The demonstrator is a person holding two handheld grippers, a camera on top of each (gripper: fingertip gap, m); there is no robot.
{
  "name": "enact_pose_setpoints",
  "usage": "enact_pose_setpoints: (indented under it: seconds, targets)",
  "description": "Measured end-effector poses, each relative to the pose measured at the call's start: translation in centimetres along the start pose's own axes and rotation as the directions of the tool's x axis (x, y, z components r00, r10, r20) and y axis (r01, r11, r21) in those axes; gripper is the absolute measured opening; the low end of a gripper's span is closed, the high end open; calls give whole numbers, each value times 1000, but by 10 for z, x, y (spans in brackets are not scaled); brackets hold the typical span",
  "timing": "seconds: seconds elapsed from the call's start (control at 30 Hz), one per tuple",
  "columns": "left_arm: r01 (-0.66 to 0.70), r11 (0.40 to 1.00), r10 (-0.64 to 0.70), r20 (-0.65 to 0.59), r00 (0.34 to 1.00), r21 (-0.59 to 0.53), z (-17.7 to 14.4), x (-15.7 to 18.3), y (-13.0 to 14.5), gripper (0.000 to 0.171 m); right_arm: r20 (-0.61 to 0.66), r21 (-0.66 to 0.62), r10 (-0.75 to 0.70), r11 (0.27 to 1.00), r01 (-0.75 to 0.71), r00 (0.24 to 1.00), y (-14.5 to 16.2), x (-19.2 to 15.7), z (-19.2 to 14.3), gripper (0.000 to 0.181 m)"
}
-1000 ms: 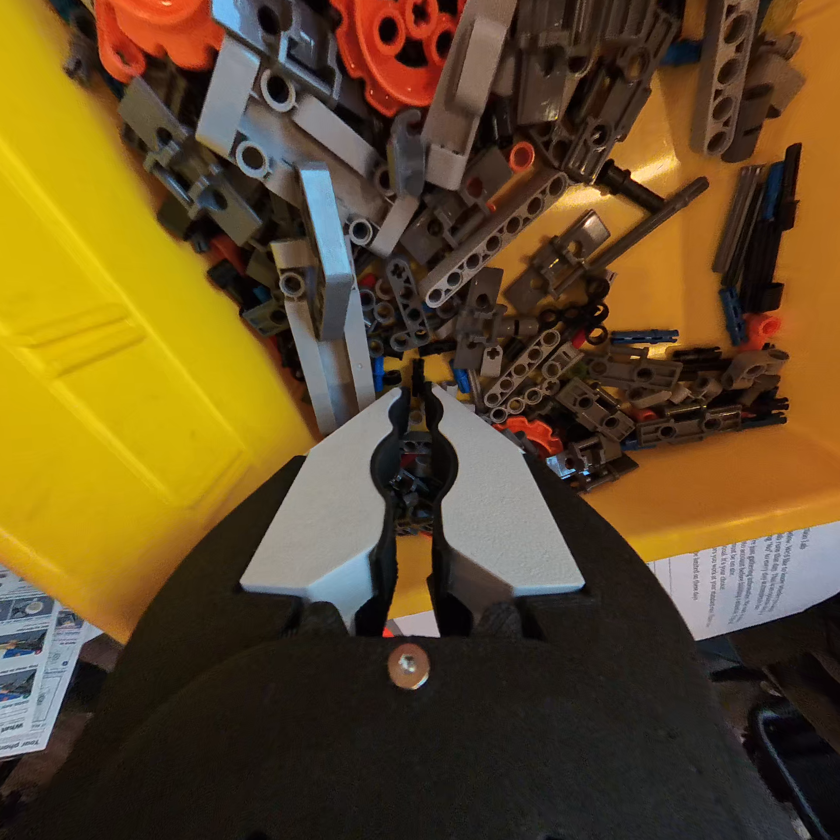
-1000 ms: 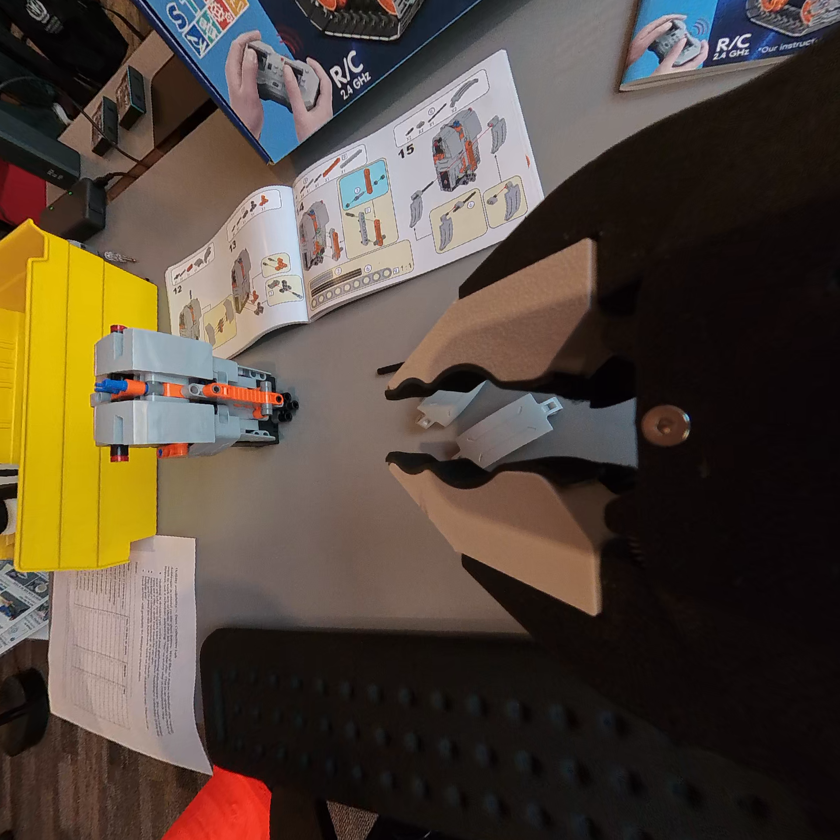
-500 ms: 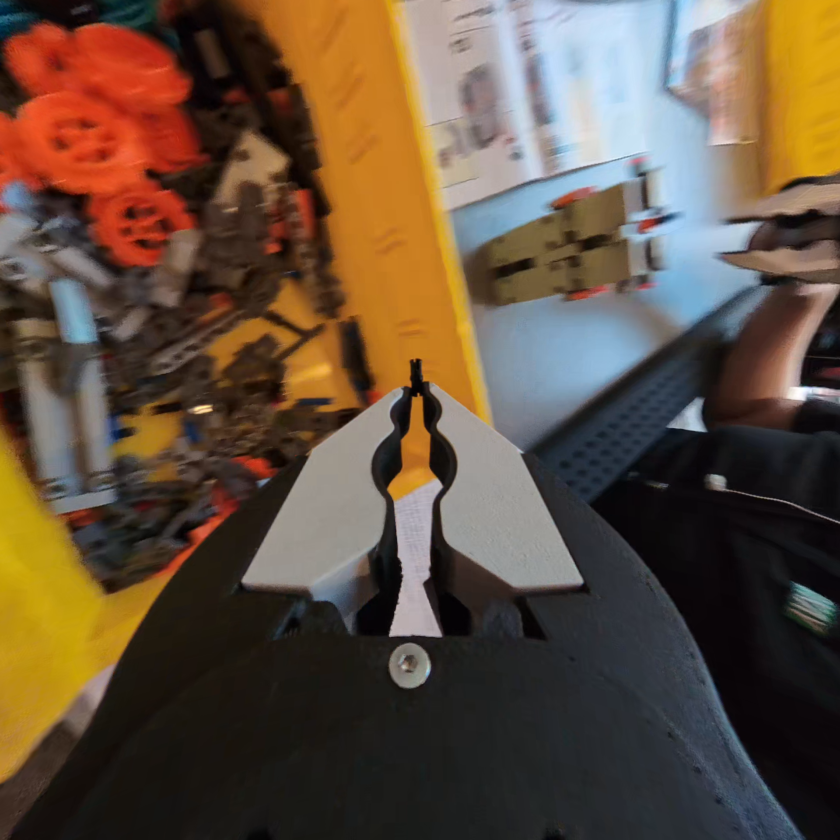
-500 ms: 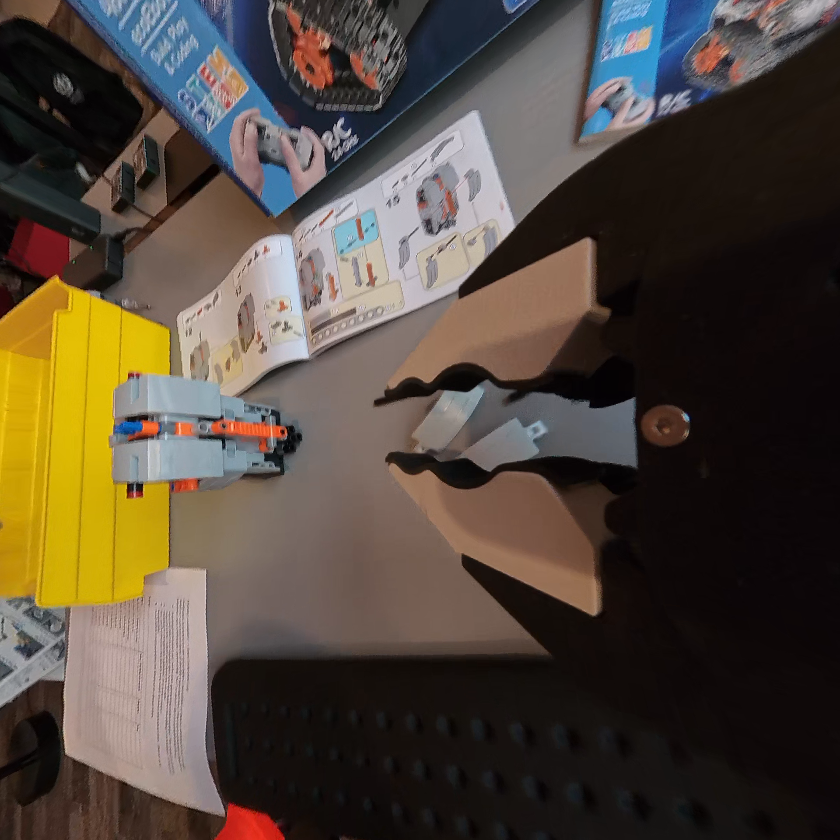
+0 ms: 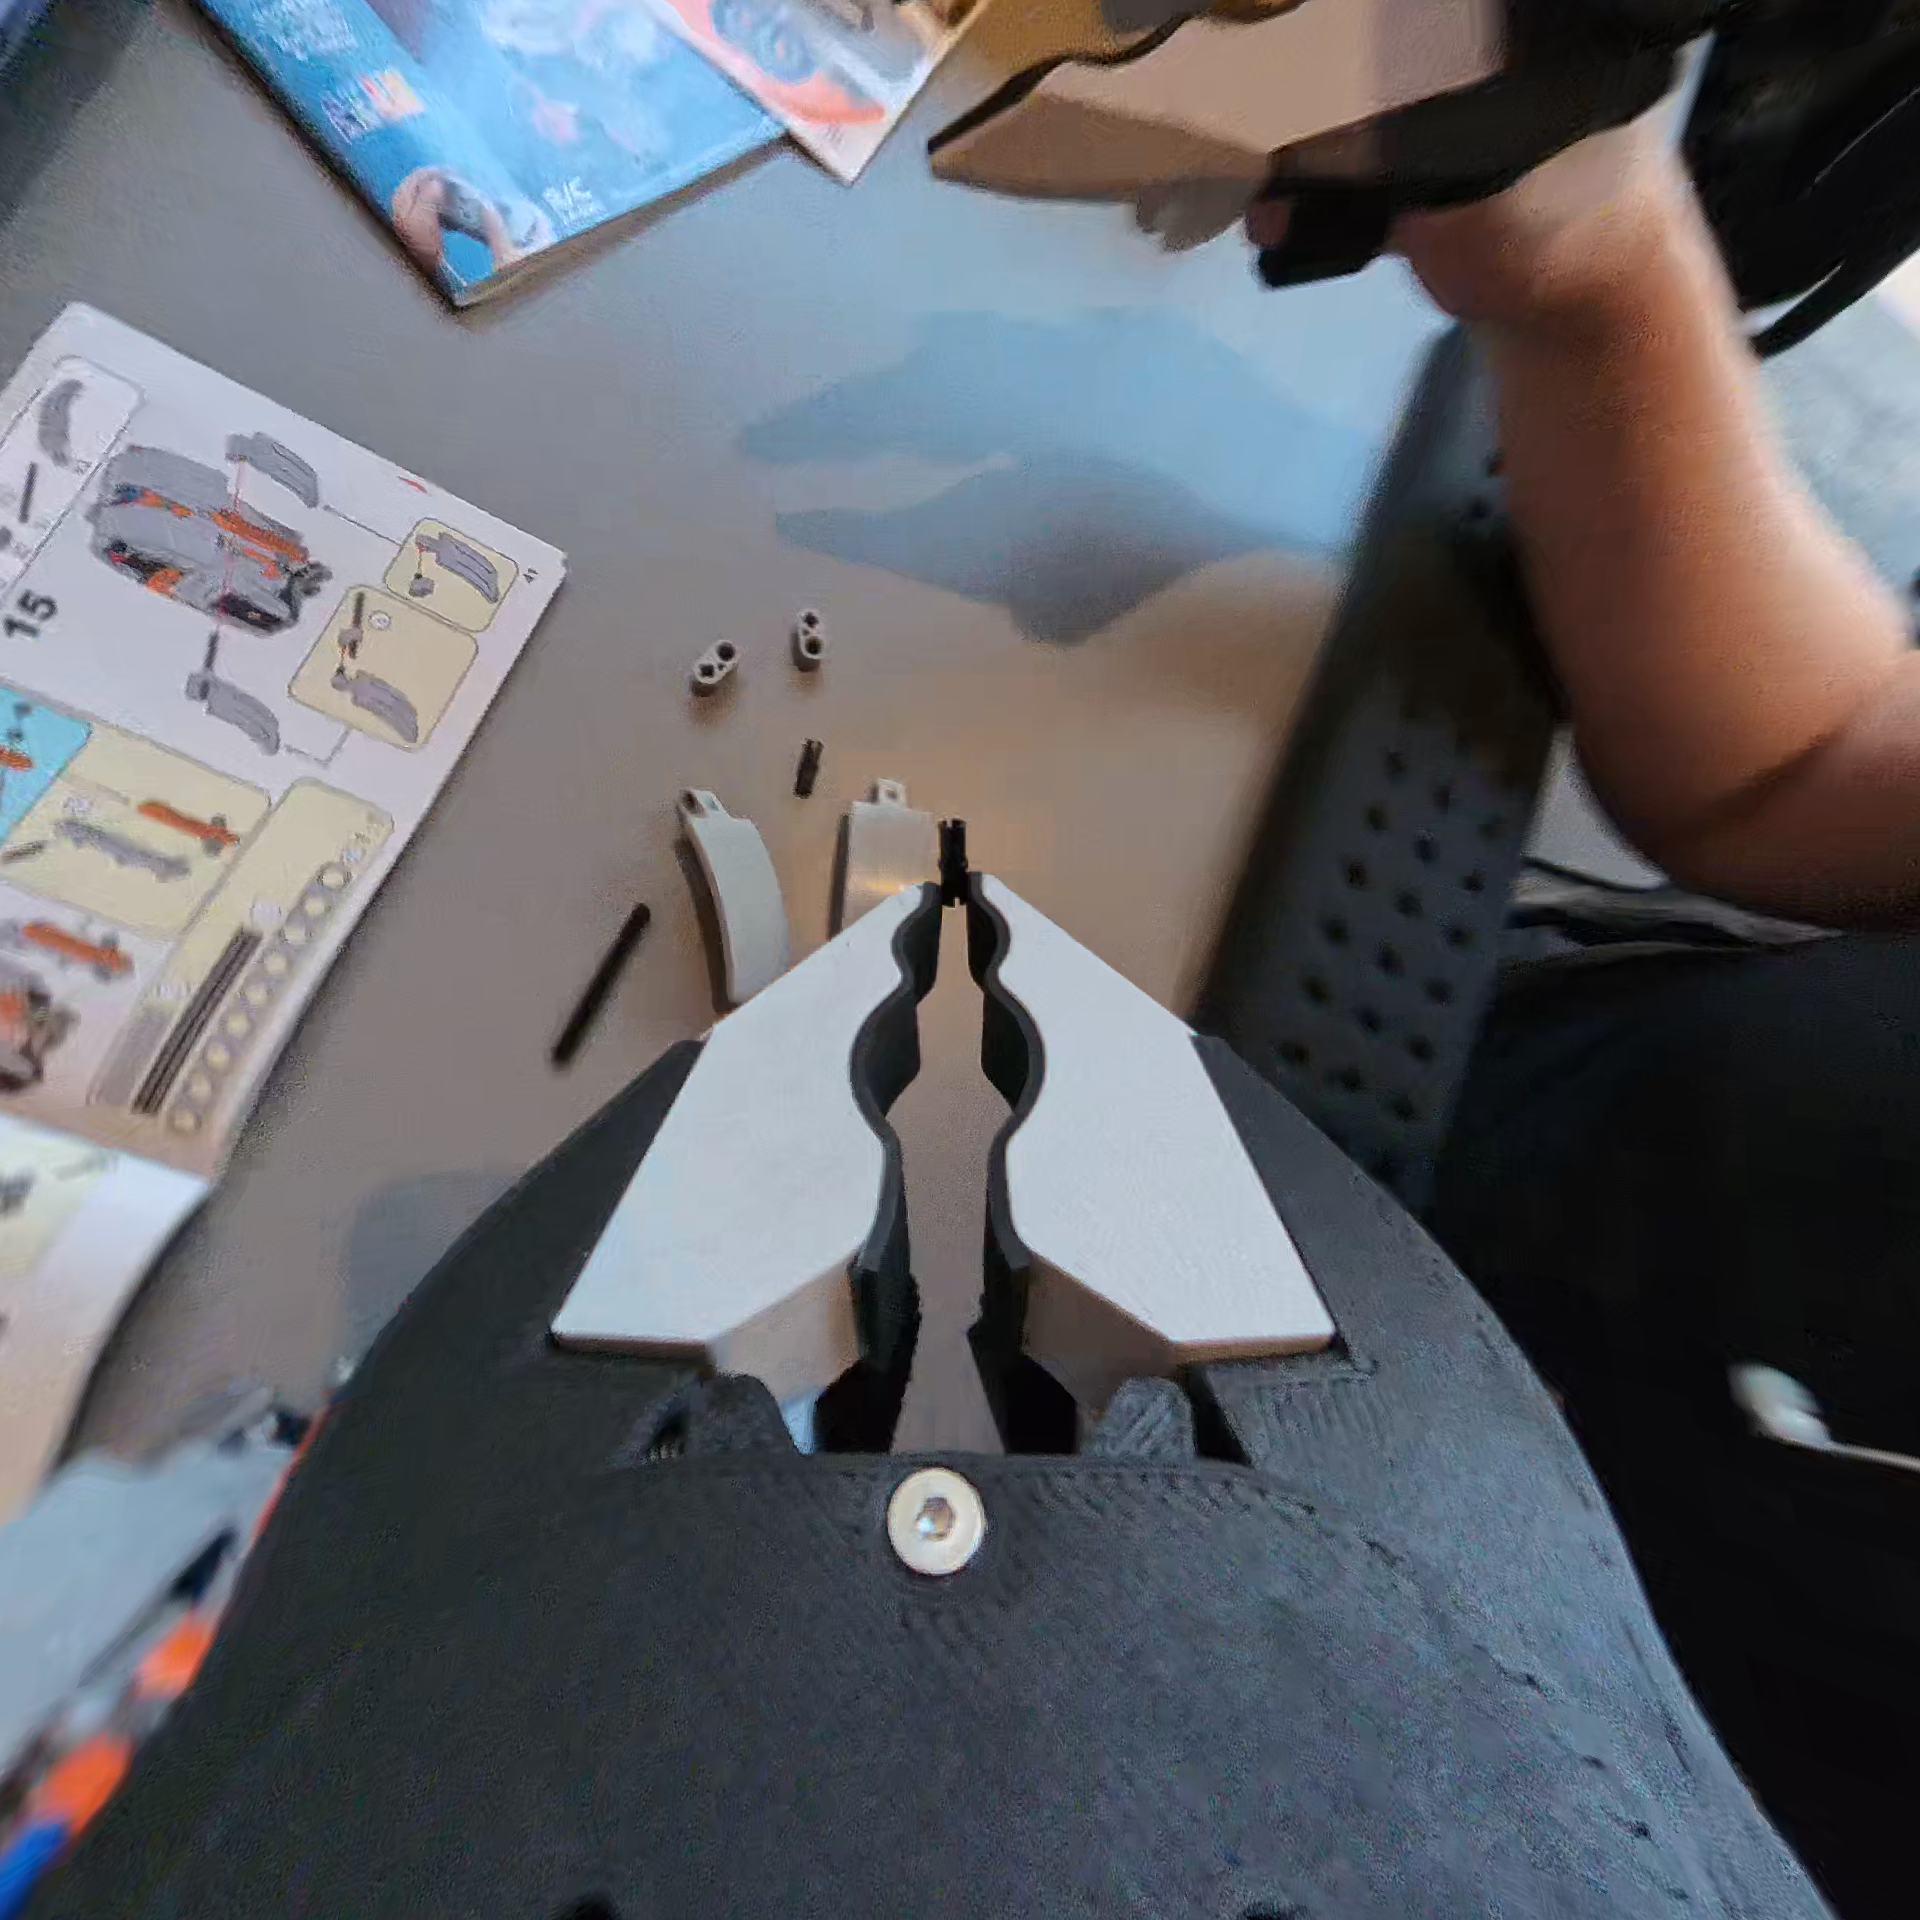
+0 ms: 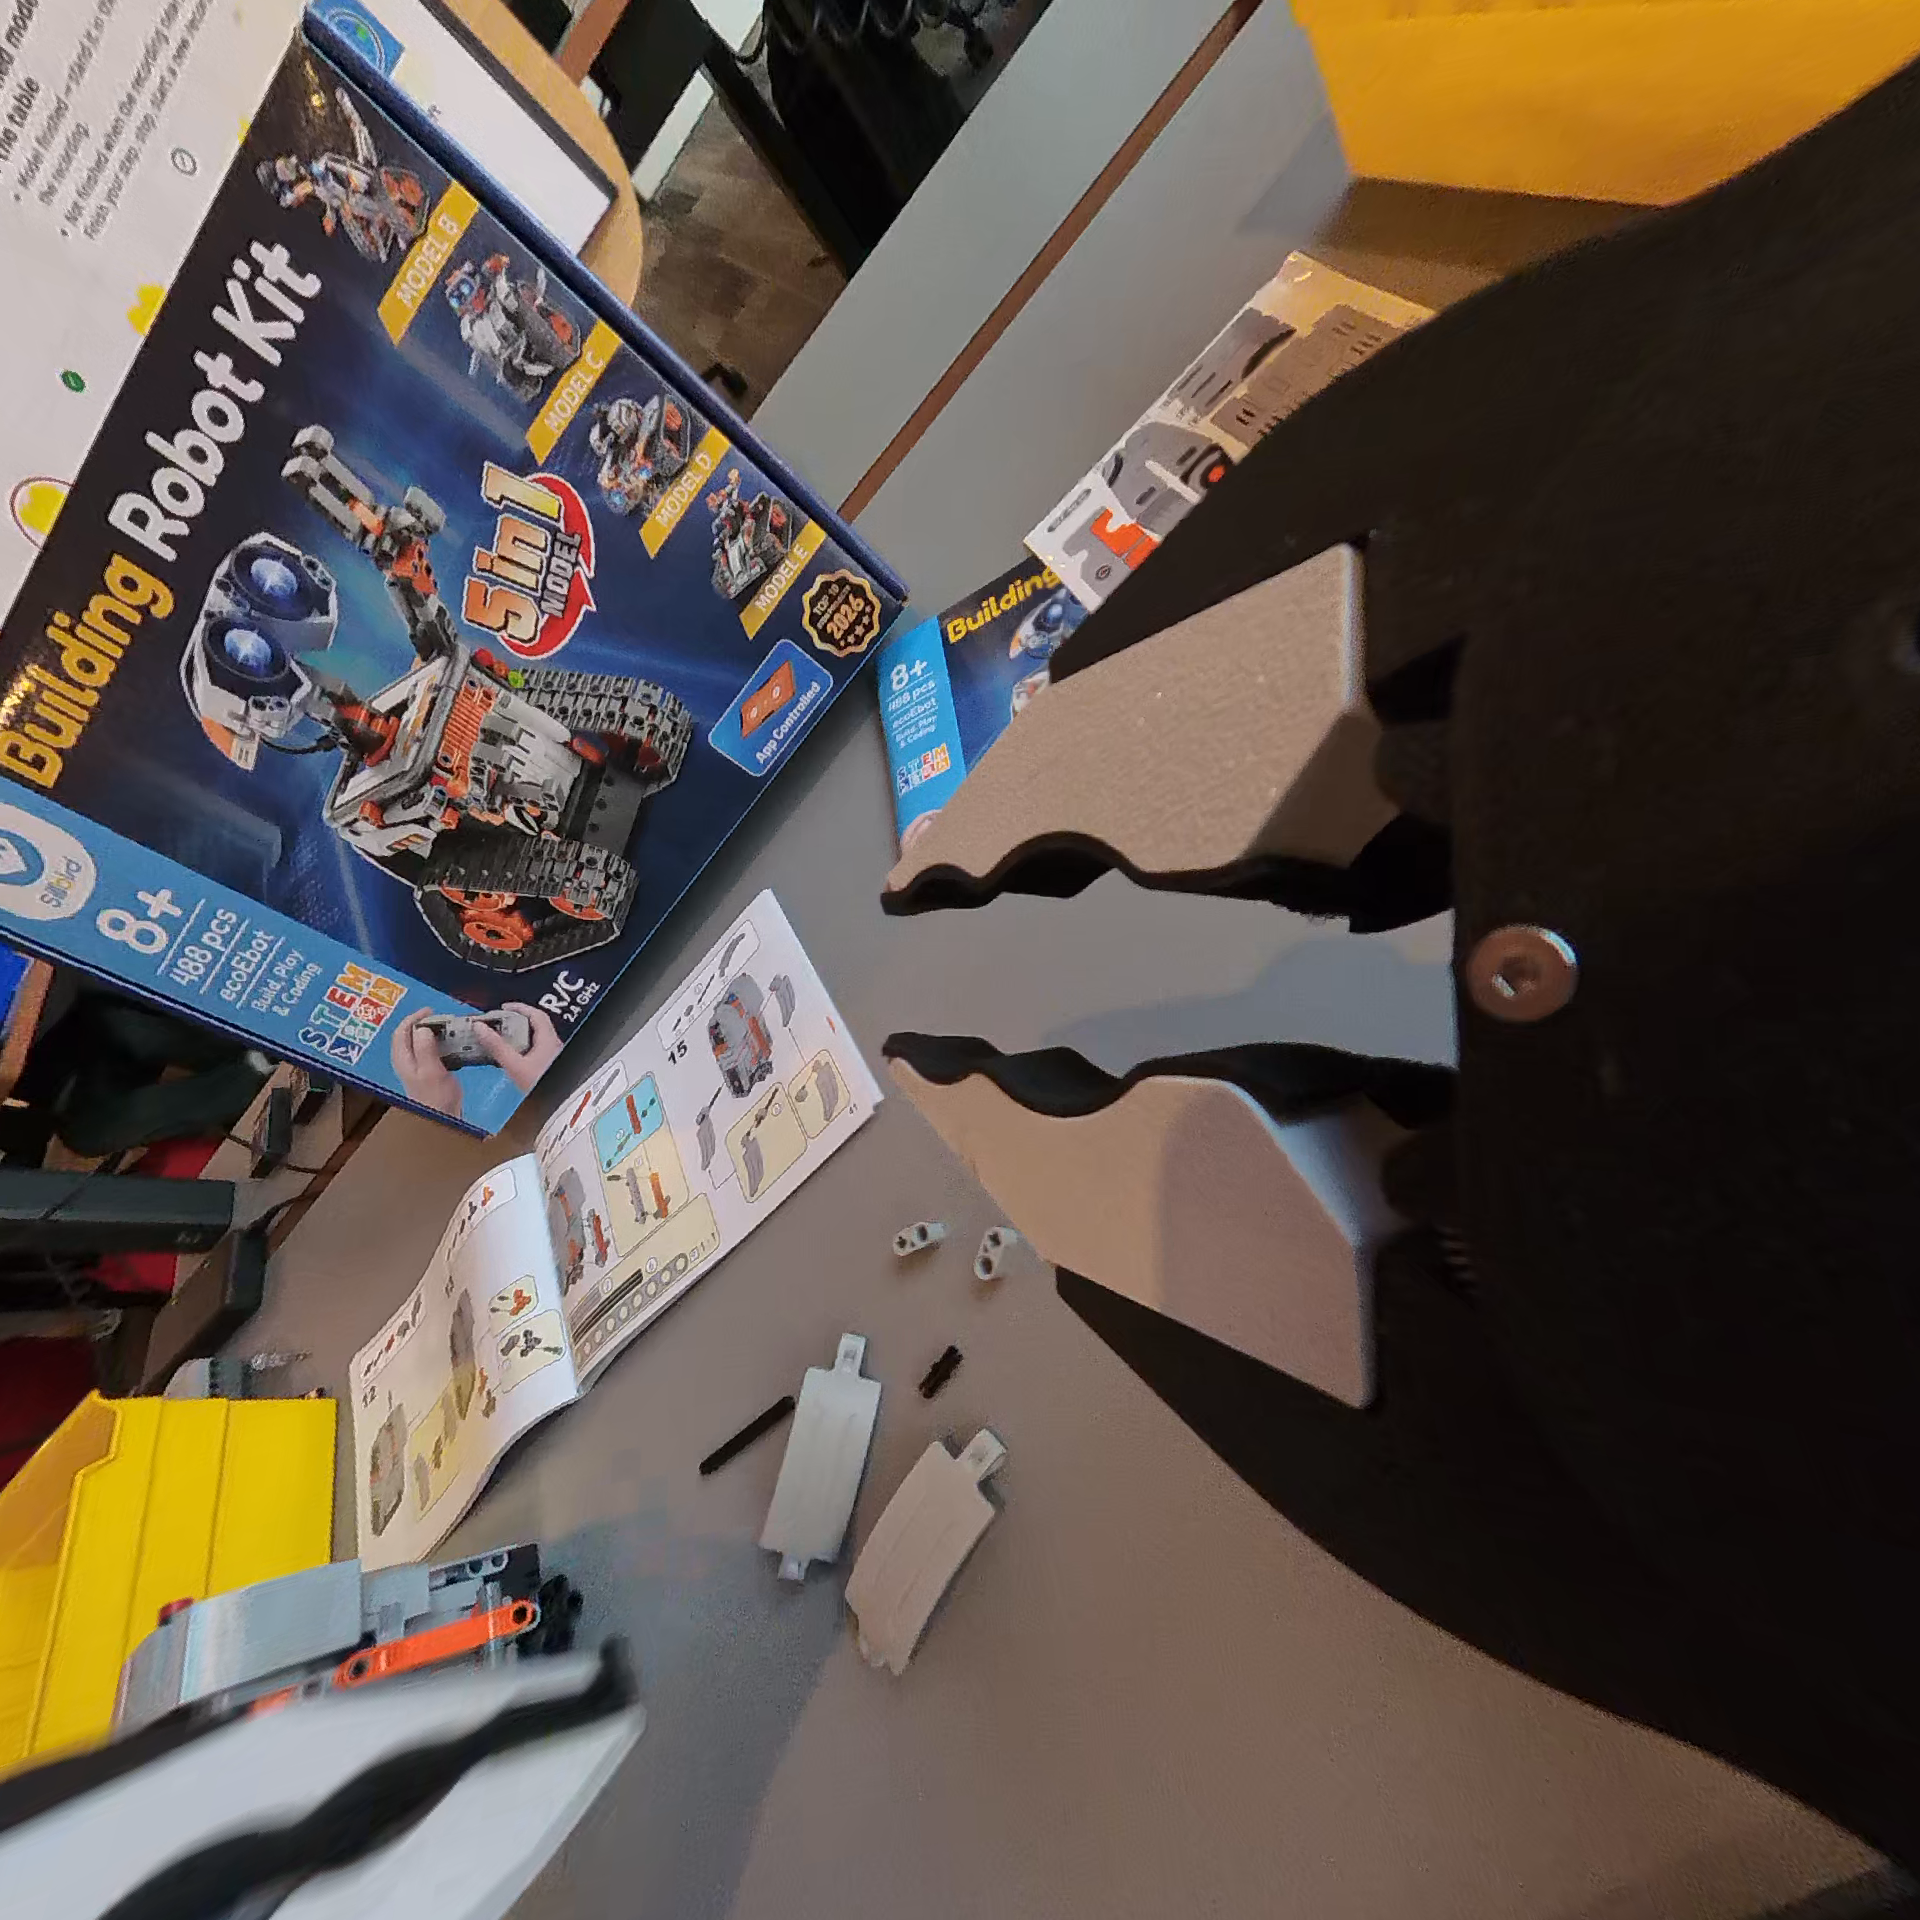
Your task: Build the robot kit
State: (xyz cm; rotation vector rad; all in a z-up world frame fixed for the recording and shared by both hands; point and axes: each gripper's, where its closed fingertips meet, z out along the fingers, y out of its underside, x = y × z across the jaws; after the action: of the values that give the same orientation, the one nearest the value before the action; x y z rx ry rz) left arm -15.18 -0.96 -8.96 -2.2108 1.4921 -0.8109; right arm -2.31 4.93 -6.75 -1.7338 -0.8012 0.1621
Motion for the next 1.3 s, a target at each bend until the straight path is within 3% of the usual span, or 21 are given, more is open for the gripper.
enact_pose_setpoints:
  seconds: [0.1, 0.2, 0.53, 0.83, 0.93, 1.07, 1.17, 1.23, 1.3]
  targets:
    - [-26, 994, 25, -10, 1000, -111, 39, -13, -2, 3, 22, 5, 29, 1000, -29, 999, 7, -6, -2, 22]
    - [-49, 980, 47, -17, 999, -191, 58, -24, -2, 3, 41, -32, 12, 999, -10, 999, 12, -13, 0, 22]
    - [-131, 931, 123, -44, 991, -342, 76, -47, 5, 3, 107, -50, -21, 998, 26, 994, 5, -33, -3, 23]
    - [-145, 916, 123, -83, 989, -373, 85, -48, 10, 4, 119, -56, -27, 998, 34, 992, 5, -37, -3, 23]
    - [-149, 914, 132, -72, 989, -378, 81, -52, 11, 13, 122, -57, -27, 998, 34, 992, 6, -37, -3, 23]
    - [-131, 959, 123, -49, 991, -250, 57, -50, -16, 14, 110, -50, -31, 998, 37, 993, 5, -35, -3, 23]
    - [-148, 989, 148, -11, 989, -16, 16, -38, -60, 12, 96, -30, -20, 999, 23, 995, 2, -32, -4, 23]
    - [-200, 963, 193, 59, 979, 183, -24, -27, -94, 14, 86, -20, -8, 1000, 10, 996, 1, -29, -4, 23]
    - [-255, 898, 213, 153, 965, 357, -72, -19, -121, 14, 68, -14, 3, 1000, -2, 998, 1, -25, -3, 23]
